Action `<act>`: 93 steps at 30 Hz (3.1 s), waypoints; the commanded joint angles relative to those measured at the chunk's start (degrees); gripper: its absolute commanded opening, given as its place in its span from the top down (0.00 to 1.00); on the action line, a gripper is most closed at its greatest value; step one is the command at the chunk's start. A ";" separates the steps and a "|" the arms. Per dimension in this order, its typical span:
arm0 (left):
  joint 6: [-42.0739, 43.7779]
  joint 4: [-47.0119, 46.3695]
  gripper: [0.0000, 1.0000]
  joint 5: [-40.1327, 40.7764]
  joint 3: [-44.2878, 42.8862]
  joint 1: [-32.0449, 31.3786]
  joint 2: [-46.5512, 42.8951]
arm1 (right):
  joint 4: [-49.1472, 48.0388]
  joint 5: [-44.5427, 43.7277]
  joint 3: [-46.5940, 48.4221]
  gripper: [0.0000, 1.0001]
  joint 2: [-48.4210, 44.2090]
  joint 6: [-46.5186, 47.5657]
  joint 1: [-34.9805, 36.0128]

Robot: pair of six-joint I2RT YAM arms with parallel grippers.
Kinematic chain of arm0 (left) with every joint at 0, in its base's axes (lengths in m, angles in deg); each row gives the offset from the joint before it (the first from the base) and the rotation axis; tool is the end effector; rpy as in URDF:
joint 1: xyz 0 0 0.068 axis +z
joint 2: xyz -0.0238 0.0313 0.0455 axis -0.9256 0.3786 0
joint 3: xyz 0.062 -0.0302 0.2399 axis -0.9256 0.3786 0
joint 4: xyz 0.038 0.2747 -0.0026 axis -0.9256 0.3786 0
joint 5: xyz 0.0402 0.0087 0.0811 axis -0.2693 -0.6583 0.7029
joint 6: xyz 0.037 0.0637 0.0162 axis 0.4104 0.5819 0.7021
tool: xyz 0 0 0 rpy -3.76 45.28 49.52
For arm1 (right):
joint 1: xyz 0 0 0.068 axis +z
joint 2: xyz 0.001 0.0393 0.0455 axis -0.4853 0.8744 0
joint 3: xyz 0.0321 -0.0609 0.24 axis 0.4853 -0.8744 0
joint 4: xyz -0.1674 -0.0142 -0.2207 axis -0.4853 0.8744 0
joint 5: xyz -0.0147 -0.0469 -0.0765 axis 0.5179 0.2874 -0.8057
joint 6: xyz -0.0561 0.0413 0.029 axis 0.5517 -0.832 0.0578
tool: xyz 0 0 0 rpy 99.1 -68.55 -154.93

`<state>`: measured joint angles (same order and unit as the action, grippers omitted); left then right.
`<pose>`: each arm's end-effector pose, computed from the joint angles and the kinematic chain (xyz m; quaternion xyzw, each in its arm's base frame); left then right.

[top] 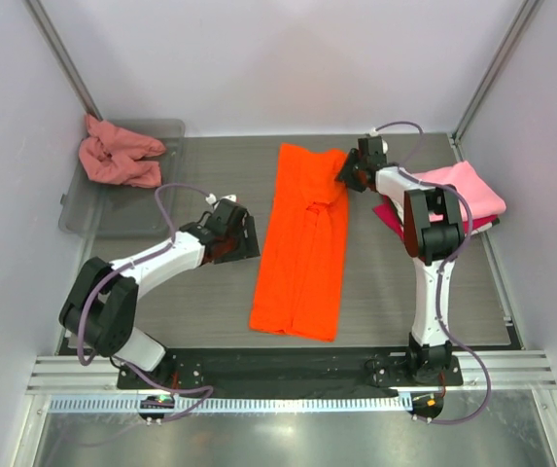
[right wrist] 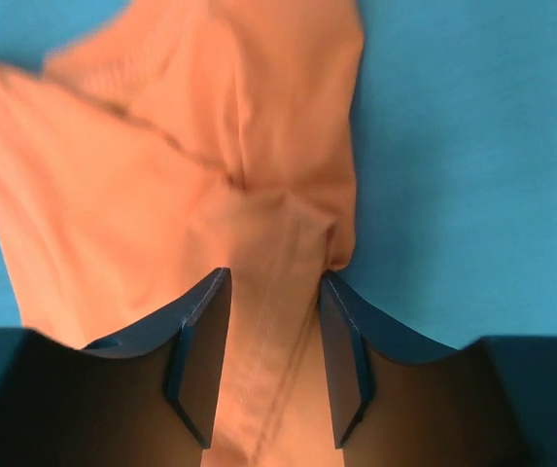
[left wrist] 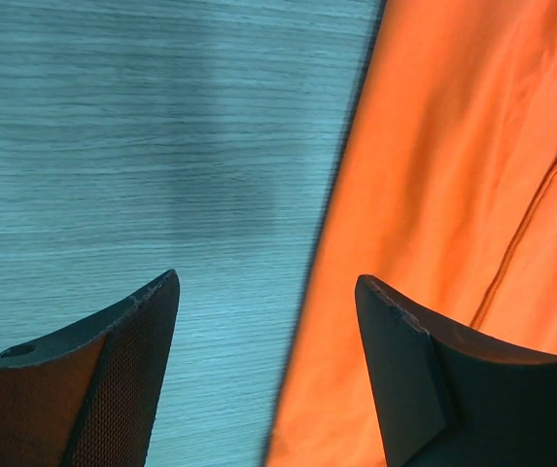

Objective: Fold and stack the t-shirts
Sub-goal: Fold the tshirt

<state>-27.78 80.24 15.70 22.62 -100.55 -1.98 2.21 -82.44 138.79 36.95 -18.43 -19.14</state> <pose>0.2857 -0.1755 0.1428 -0.0823 0.9502 -0.1333 0.2695 0.5014 0.0896 0.1058 0.1811 0.9026 0.1586 0.3569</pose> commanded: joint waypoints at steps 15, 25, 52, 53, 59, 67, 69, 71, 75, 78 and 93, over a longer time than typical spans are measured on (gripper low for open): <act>-1.52 -6.95 0.01 0.61 10.57 0.54 -13.12 | 3.41 -0.37 -12.89 0.21 -15.39 1.51 1.36; -9.87 -6.95 0.01 -1.86 20.86 -8.50 -24.29 | 15.42 -5.55 -48.73 0.44 -53.80 -3.76 10.49; -24.02 -11.78 0.56 -9.34 26.49 -20.20 -17.70 | 22.29 3.23 -69.49 0.62 -73.70 -23.37 31.42; -24.11 -12.22 0.59 -10.21 26.58 -20.11 -17.61 | 22.12 3.40 -69.49 0.63 -73.70 -23.54 31.51; -24.90 -13.36 0.72 -11.71 26.67 -20.20 -15.33 | 21.85 5.34 -70.02 0.73 -74.05 -23.72 31.68; -24.81 -13.63 1.00 -12.85 26.76 -20.20 -14.09 | 22.11 5.43 -69.67 0.99 -75.10 -23.55 31.68; -24.46 -11.80 1.00 -12.85 26.23 -20.11 -15.23 | 24.04 4.47 -68.36 0.99 -76.85 -23.54 31.59; -23.41 -9.95 1.00 -12.41 24.84 -20.11 -16.64 | 26.84 3.24 -66.08 0.99 -78.26 -23.11 31.68; -20.87 -5.03 1.00 -13.99 20.09 -18.89 -18.31 | 29.66 -1.41 -60.20 0.99 -80.81 -20.65 31.68; -19.37 -7.11 1.00 -19.87 17.37 -13.10 -18.32 | 30.99 -7.83 -53.70 0.99 -77.66 -16.97 31.42; -9.34 -7.56 1.00 -22.44 -19.28 5.54 14.37 | 17.81 -8.91 -27.59 0.99 -43.42 0.89 9.28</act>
<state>-39.39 72.44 -5.43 7.58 -96.81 8.87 24.72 -92.96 105.79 -12.07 -22.14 -7.34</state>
